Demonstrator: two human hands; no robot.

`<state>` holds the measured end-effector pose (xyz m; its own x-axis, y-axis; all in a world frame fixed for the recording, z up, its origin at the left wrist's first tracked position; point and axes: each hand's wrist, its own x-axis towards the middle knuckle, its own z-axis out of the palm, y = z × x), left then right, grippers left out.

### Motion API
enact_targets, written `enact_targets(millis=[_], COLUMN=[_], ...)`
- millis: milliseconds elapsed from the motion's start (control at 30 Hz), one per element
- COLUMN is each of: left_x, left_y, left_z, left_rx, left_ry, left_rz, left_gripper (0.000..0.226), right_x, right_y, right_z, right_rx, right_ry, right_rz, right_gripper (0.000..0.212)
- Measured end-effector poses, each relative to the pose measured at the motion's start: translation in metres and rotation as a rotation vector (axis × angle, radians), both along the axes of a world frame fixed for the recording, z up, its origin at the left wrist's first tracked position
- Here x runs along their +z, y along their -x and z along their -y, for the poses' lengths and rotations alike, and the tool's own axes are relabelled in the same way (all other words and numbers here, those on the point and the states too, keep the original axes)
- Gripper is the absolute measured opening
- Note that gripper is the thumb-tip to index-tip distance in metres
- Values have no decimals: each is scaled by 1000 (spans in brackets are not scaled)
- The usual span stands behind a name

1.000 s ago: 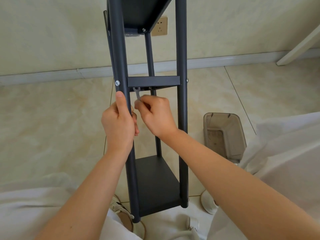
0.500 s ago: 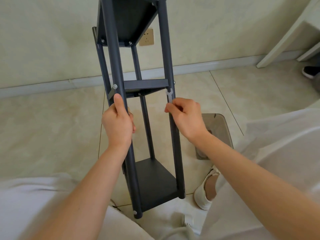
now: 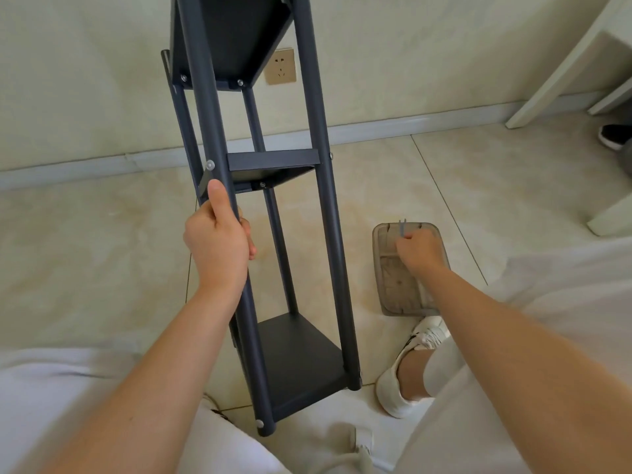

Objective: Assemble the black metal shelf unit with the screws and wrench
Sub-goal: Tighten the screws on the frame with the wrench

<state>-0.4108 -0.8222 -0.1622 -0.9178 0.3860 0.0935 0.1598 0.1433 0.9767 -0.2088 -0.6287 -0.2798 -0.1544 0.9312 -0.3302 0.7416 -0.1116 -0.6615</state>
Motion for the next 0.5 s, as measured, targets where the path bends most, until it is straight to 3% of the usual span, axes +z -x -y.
enact_targets(millis=[100,200,300,500], left_x=[0,-2,-3,-1], left_y=[5,7,8,9], left_z=[1,3,7,13], left_rx=[10,18,20,15], left_ry=[15,19,20,25], left_rz=[0,-3,7,-12], left_gripper=[67,64,67,67], right_x=[-23,-45,-61,-73], right_y=[2,-5,-16,-14], right_z=[-8,-17,-26,-21], right_rx=[40,36,39,162], right_ry=[89,136,124,171], right_rz=[128,201,296,464], right_gripper=[31,11,23,9])
